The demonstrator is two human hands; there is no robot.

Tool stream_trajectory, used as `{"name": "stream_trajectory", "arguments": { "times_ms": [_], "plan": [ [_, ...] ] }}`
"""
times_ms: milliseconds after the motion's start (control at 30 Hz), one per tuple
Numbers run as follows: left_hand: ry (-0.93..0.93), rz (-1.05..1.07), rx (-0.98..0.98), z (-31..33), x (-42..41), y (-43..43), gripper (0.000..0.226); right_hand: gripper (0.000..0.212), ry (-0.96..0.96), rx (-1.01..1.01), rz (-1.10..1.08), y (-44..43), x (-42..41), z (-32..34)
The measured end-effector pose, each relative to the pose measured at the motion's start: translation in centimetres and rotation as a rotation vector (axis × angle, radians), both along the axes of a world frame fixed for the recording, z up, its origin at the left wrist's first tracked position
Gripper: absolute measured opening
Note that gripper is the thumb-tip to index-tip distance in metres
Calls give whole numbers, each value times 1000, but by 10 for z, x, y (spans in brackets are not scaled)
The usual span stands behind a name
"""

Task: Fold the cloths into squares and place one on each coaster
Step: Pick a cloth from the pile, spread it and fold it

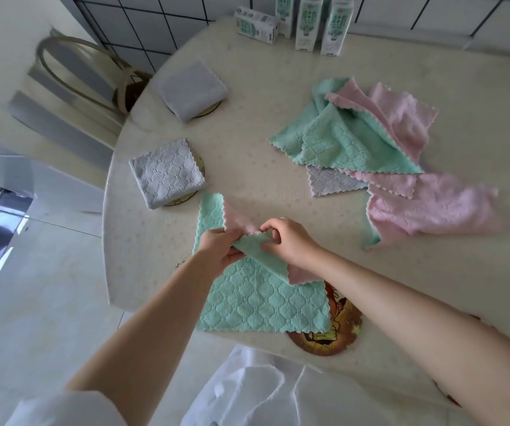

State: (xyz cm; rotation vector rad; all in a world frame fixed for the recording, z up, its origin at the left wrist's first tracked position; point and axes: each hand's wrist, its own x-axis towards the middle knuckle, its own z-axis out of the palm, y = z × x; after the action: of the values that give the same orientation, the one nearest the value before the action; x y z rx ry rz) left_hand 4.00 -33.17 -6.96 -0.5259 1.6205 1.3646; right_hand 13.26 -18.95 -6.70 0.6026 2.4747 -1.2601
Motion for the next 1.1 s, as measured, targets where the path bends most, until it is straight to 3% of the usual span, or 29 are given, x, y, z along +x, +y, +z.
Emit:
{"name": "stream_trajectory", "arguments": {
  "times_ms": [100, 233, 367, 500, 600, 700, 767, 900, 1100],
  "plan": [
    [-8, 21, 0, 0, -1, -2, 11, 13, 78, 131, 67, -4, 4, 0],
    [-28, 29, -2, -1, -2, -4, 9, 11, 171, 252, 153, -7, 8, 0],
    [-19, 37, 11, 4, -6, 0, 14, 9, 141, 61, 118, 2, 7, 15],
    [60, 10, 82, 11, -12, 20, 47, 11, 208, -4, -107, 34, 5, 24],
    [366, -256, -21, 6, -5, 37, 49, 17, 198, 96, -204, 64, 0, 19],
    [966, -869, -236, -13, 4, 34, 38, 16, 155, 195, -225, 86, -10, 7],
    [1262, -1164, -294, -26, 9, 27, 43, 14, 111, 263, -211, 96, -15, -2],
    [1307, -1411, -410, -38, 17, 16, 72, 8, 19, 367, -168, 108, -17, -17],
    [1245, -1429, -519, -37, 22, 12, 76, 15, 152, 602, -59, 100, -6, -16]
  ]
}}
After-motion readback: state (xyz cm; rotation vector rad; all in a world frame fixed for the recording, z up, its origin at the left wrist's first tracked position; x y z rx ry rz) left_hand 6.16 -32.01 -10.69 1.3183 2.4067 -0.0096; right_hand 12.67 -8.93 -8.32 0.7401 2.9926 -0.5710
